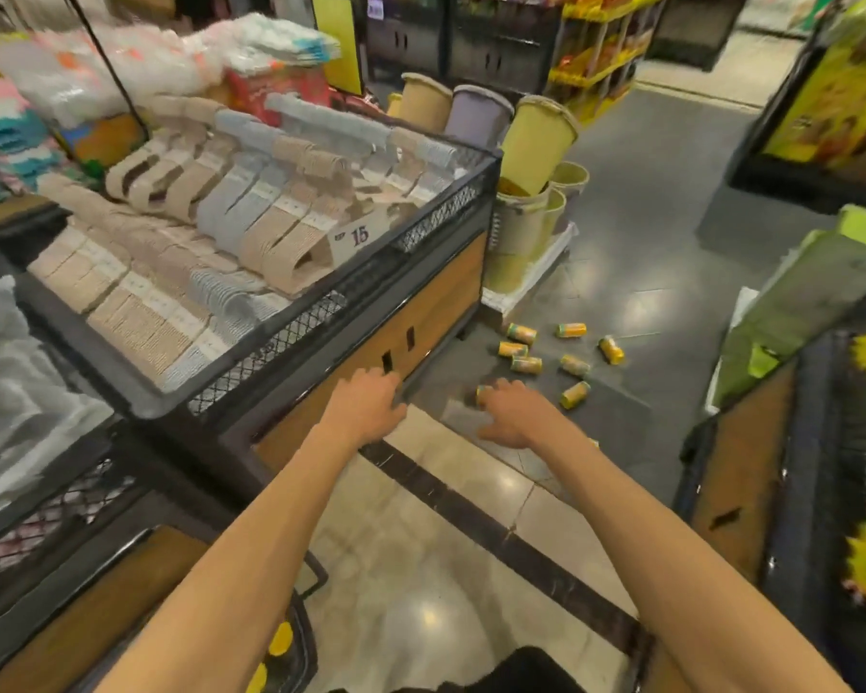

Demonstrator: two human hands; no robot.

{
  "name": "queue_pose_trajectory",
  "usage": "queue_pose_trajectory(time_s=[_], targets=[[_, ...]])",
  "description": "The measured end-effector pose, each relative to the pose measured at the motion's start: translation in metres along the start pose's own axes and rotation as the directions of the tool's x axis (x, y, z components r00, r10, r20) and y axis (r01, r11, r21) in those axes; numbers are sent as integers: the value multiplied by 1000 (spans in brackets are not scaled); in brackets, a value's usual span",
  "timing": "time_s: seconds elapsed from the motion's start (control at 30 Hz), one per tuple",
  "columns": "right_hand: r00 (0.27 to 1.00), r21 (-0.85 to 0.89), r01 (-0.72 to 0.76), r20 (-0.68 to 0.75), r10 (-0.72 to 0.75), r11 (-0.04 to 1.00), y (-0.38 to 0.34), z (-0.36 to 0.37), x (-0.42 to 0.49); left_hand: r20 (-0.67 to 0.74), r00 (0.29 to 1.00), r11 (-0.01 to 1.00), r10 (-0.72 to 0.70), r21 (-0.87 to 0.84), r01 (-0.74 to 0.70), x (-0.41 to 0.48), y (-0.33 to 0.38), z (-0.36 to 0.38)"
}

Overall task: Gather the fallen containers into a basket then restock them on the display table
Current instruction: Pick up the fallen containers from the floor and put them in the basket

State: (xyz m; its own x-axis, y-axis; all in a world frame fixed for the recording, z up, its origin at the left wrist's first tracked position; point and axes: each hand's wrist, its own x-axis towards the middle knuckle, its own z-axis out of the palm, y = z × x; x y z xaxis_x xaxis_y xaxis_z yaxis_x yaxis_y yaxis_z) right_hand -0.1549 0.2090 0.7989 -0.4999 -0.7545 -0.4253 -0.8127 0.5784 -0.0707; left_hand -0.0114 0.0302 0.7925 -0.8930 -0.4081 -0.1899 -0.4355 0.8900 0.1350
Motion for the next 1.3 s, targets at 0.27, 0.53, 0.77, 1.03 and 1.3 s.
queue_pose_trajectory(time_s=[0.27, 0.53, 0.77, 1.03, 1.3], targets=[[985, 109, -172, 14, 172, 979, 116, 3, -13, 97, 984, 986, 148, 66, -155, 77, 88, 2], [949, 233, -316, 62, 310, 920, 208, -3, 14, 249, 936, 948, 250, 131, -289, 176, 156, 0], [905, 243, -426, 122, 409, 871, 288, -14, 48, 290, 893, 918, 345, 95, -385, 289, 207, 4], [879, 328, -474, 132, 458, 817, 355, -28, 110, 353, 843, 879, 406, 101, -466, 389, 252, -3], [879, 379, -476, 182, 440, 793, 425, -17, 175, 435, 816, 877, 380, 112, -468, 472, 285, 32]])
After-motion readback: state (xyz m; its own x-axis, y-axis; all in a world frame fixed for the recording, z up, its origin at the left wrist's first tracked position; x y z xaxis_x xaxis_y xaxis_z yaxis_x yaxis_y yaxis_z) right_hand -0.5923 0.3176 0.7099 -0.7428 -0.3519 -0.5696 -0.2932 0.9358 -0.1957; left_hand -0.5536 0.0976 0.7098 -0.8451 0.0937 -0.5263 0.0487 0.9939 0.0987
